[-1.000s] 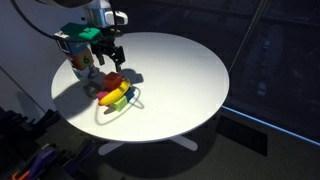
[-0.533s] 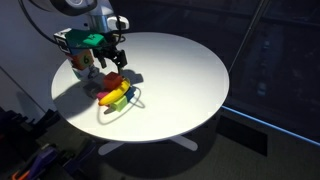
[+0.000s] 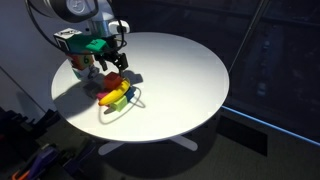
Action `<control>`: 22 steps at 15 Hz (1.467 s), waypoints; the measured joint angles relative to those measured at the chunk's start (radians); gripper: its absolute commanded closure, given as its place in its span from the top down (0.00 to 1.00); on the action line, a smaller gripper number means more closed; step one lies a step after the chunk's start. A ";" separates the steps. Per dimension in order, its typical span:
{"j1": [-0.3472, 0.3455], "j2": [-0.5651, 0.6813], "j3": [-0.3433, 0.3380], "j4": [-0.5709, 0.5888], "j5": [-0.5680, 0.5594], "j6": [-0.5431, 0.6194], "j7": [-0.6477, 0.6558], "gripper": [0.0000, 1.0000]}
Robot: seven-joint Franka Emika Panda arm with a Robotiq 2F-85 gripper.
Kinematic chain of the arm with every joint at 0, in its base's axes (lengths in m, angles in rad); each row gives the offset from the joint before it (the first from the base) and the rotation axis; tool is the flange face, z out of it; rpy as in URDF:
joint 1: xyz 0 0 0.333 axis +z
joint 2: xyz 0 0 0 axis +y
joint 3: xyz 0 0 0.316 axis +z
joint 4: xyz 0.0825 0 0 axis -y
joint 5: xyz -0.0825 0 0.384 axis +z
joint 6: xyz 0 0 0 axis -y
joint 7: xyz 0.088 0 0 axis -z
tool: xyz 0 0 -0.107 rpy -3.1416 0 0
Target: Put the orange block on the table
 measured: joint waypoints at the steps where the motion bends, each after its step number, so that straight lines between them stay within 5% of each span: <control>1: 0.000 0.003 0.000 -0.001 0.000 0.002 -0.001 1.00; 5: 0.000 0.011 0.000 -0.006 0.000 0.005 -0.010 1.00; 6: 0.000 0.011 0.000 -0.007 0.000 0.005 -0.012 0.75; 12: -0.002 0.019 0.000 -0.012 0.000 0.005 -0.017 0.33; 22: -0.003 0.007 0.000 -0.011 0.000 0.004 -0.014 0.29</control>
